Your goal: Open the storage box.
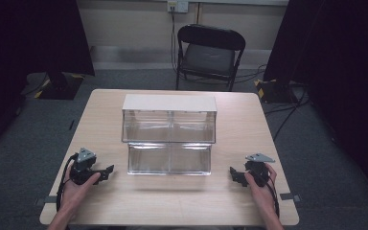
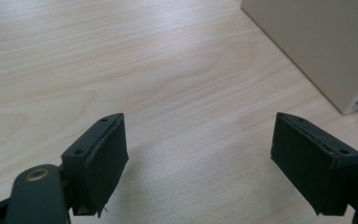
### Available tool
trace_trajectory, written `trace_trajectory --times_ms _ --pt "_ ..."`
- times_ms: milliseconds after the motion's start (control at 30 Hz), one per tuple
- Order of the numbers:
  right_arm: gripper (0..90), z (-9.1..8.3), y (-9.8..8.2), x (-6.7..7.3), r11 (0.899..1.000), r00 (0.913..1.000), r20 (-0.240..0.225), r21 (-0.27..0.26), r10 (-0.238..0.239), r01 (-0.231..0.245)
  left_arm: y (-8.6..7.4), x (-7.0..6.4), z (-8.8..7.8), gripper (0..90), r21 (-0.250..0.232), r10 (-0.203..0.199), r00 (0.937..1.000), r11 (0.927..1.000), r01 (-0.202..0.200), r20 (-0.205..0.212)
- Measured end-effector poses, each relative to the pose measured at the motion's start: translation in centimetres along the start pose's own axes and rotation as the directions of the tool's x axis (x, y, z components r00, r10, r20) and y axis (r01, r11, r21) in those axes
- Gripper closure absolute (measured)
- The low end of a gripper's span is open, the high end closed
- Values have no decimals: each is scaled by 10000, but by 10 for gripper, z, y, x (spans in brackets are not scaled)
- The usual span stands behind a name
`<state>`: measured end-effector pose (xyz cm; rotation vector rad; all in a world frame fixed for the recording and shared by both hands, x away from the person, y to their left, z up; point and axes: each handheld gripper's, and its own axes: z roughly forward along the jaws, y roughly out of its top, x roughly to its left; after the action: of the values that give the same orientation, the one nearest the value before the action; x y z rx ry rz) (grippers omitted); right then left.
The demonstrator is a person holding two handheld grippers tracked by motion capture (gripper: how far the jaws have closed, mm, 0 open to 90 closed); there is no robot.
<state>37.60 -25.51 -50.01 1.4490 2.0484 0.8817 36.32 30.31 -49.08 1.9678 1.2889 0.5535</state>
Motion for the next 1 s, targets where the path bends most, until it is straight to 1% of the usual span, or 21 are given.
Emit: trace_trajectory --times_ms 33,100,333,400,500,600,633,667,700,733,767,800,833,867,900,933,1000 --pt "124 0 0 0 10000 10000 -2 2 0 0 0 -2 0 178 -9 14 9999 10000 -14 156" --pt "124 0 0 0 10000 10000 0 1 0 0 1 -5 -3 170 -61 198 9985 9998 -195 508" --pt "124 0 0 0 10000 10000 -1 -1 -1 1 3 -16 -8 161 -395 680 9928 9971 -644 984" --pt "124 0 0 0 10000 10000 1 1 1 -1 4 -19 -9 161 -453 706 9908 9968 -657 1155" --pt "124 0 0 0 10000 10000 0 1 0 0 5 -23 -11 161 -558 914 9877 9948 -849 1269" --pt "124 0 0 0 10000 10000 0 2 2 -2 6 -27 -13 162 -712 1045 9835 9930 -948 1479" --pt "124 0 0 0 10000 10000 0 2 2 -2 6 -27 -13 161 -712 1045 9835 9930 -948 1479" --pt "124 0 0 0 10000 10000 0 2 2 -2 7 -29 -13 161 -794 1108 9819 9919 -996 1533" --pt "124 0 0 0 10000 10000 0 1 -1 1 8 -32 -14 161 -879 1082 9795 9916 -943 1698" --pt "124 0 0 0 10000 10000 0 0 -2 2 8 -33 -13 158 -820 1025 9771 9927 -884 1865" --pt "124 0 0 0 10000 10000 0 0 -2 2 8 -33 -13 157 -820 1025 9771 9927 -884 1865" --pt "124 0 0 0 10000 10000 0 1 1 -1 8 -35 -12 157 -794 1032 9748 9929 -891 1976" --pt "124 0 0 0 10000 10000 1 1 -1 1 8 -39 -12 158 -860 1187 9727 9909 -1033 1993" --pt "124 0 0 0 10000 10000 0 1 0 0 9 -40 -12 158 -887 1246 9702 9902 -1081 2077" --pt "124 0 0 0 10000 10000 -1 1 0 0 10 -41 -12 158 -963 1215 9692 9900 -1028 2142" --pt "124 0 0 0 10000 10000 1 0 -1 1 10 -43 -12 158 -1029 1215 9667 9896 -1004 2254" --pt "124 0 0 0 10000 10000 -1 1 0 0 12 -45 -12 157 -941 1371 9682 9884 -1196 2093"
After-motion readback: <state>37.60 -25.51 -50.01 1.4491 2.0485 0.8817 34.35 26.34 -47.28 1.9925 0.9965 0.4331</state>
